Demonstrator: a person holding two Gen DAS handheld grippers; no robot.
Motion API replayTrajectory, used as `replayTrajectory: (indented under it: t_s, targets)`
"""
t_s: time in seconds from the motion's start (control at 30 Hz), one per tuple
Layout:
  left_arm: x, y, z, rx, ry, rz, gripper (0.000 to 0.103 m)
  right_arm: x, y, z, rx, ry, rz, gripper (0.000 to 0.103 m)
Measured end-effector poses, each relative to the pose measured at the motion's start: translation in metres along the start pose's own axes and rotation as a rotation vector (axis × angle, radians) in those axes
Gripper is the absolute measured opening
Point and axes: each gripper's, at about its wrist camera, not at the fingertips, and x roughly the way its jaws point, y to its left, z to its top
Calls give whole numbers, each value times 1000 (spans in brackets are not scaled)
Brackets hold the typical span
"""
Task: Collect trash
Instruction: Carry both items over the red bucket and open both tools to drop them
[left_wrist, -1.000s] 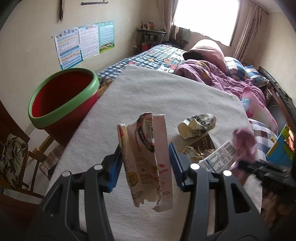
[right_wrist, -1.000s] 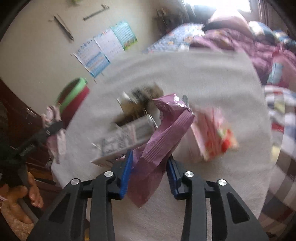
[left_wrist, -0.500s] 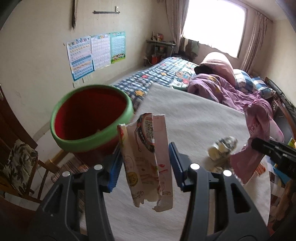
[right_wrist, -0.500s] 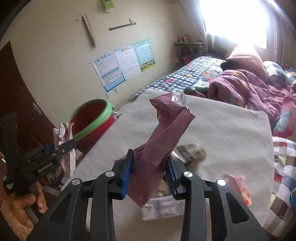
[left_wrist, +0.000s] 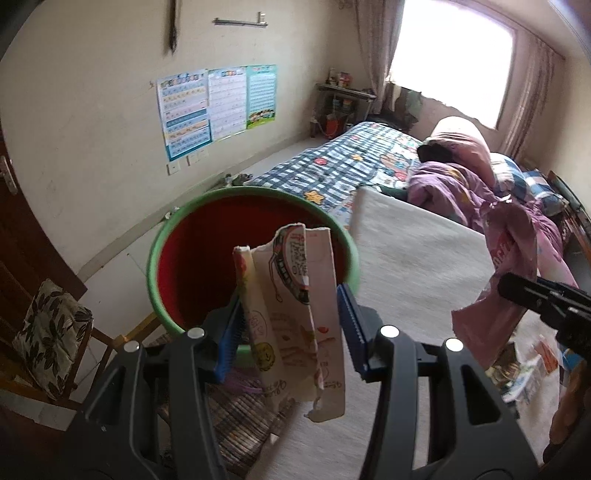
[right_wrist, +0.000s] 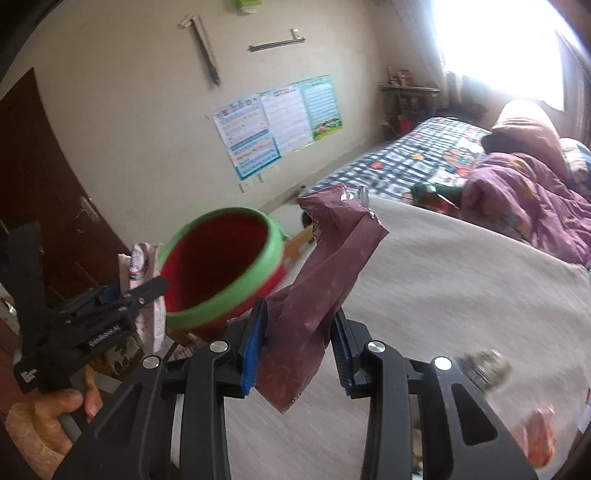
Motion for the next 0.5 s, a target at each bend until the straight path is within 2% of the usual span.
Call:
replayTrajectory:
  t_s: [0.33, 0.5]
  targets:
    - [40, 46, 20, -38, 27, 15, 47, 52, 54, 47, -160, -37, 10, 34]
    - [54, 58, 28, -51, 30, 16, 47, 79, 65, 56, -208, -13, 16, 35]
